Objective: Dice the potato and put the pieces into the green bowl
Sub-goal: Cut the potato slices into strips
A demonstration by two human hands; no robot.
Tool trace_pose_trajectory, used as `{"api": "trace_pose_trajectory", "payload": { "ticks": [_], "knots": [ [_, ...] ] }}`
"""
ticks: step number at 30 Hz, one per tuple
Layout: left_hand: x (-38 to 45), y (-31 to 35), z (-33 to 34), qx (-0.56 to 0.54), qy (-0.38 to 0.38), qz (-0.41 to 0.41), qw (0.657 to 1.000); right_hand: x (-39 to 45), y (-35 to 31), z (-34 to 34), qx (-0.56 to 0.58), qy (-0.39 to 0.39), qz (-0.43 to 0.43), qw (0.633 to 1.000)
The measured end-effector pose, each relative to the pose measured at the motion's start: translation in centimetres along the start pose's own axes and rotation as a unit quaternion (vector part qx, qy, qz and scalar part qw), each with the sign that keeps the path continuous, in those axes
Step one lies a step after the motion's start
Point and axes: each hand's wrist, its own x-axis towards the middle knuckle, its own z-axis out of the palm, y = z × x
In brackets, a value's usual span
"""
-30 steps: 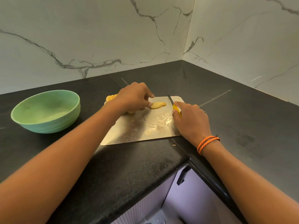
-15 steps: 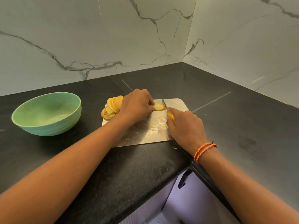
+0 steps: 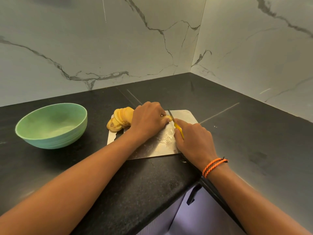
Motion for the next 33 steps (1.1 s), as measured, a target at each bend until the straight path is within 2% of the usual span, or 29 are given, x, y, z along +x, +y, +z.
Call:
{"api": "trace_pose_trajectory", "payload": {
  "ticks": [7, 13, 20, 24, 28, 33],
  "knots": [
    [0.5, 0.0, 0.6, -0.012, 0.008, -0.013, 1.000, -0.1, -0.2, -0.2, -0.009, 0.013, 0.000, 1.000],
    [0.6, -0.2, 0.6, -0.022, -0.014, -0.025, 0.999, 0.2, -0.7, 0.4, -0.041, -0.046, 0.013, 0.998],
    [0.4, 0.1, 0.4, -0.010, -0.013, -0.027, 1.000, -0.2, -1.1, -0.1, -0.005, -0.061, 0.036, 0.997],
    [0.2, 0.4, 0.3, 0.010, 0.016, -0.029, 0.999, -2.5, -1.4, -0.8, 0.002, -0.069, 0.038, 0.997],
    [0.0, 0.6, 0.4, 0.009, 0.022, -0.030, 0.999, -4.4, -1.3, -1.2, 0.003, -0.053, 0.031, 0.998],
    [0.5, -0.3, -0.3, -0.002, -0.018, -0.034, 0.999, -3.2, -1.1, -0.9, 0.005, -0.010, 0.035, 0.999]
  ]
}}
